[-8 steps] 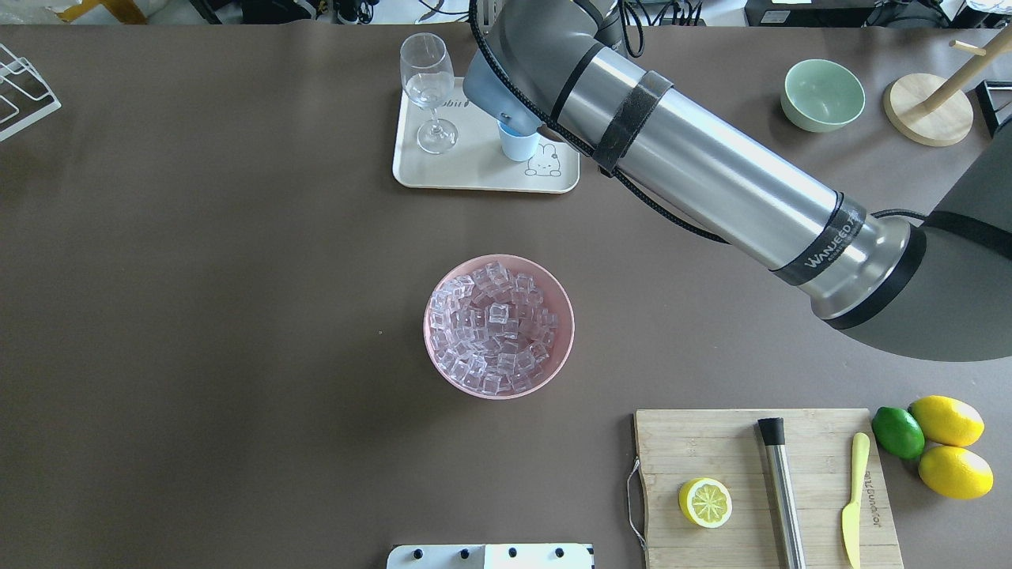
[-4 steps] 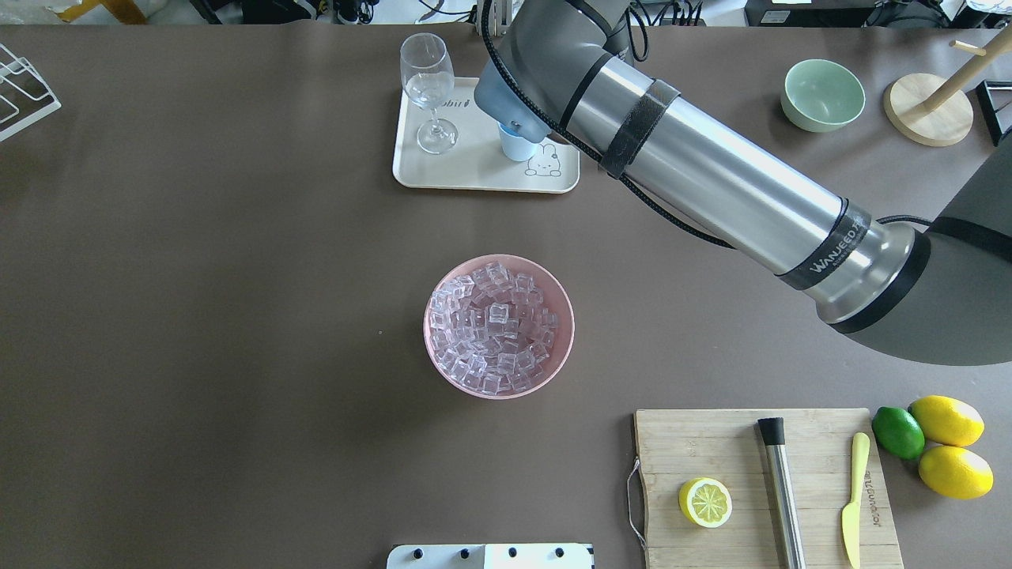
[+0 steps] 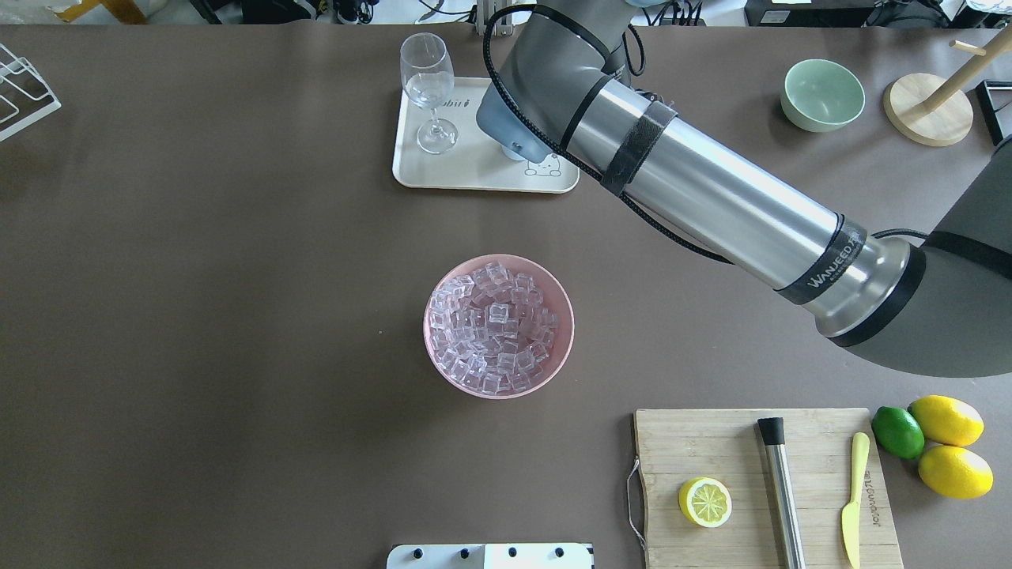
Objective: Put ice in cup with scoop
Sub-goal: 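Tilt the scoop with the right gripper to pour ice into the cup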
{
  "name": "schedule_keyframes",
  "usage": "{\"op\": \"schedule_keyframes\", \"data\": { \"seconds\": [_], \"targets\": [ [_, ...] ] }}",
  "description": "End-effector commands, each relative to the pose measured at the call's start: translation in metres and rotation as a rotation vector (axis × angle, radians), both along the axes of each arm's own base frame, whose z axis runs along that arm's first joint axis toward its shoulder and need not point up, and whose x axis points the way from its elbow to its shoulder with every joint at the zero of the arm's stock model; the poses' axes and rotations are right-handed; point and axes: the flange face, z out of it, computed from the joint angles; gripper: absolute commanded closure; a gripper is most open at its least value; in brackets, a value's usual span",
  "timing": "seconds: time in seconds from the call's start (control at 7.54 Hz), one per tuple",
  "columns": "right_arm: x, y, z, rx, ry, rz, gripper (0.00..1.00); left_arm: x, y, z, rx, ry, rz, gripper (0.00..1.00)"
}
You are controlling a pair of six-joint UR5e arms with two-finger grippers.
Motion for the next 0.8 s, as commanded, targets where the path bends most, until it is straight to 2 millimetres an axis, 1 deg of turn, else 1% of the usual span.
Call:
{"op": "schedule_keyframes", "data": {
  "seconds": [0.0, 0.13, 0.27, 0.4, 0.53, 0.66],
  "targets": [
    [0.005, 0.002, -0.020, -0.006, 0.005, -0.014, 1.00, 0.000, 0.000, 0.000, -0.001, 0.000, 0.000, 0.02],
    [0.019, -0.003, -0.034, 0.001, 0.022, -0.019, 1.00, 0.000, 0.000, 0.000, -0.001, 0.000, 0.000, 0.02],
    [0.006, -0.006, -0.002, -0.020, 0.045, -0.034, 1.00, 0.000, 0.000, 0.000, 0.001, 0.000, 0.002, 0.02],
    [-0.001, -0.007, 0.010, -0.018, 0.046, -0.041, 1.00, 0.000, 0.000, 0.000, 0.001, 0.000, 0.002, 0.02],
    [0.000, -0.009, 0.013, -0.010, 0.067, -0.045, 1.00, 0.000, 0.000, 0.000, -0.001, 0.000, 0.000, 0.02],
    [-0.003, -0.009, 0.014, 0.001, 0.093, -0.056, 1.00, 0.000, 0.000, 0.000, -0.001, 0.000, 0.000, 0.02]
  ]
}}
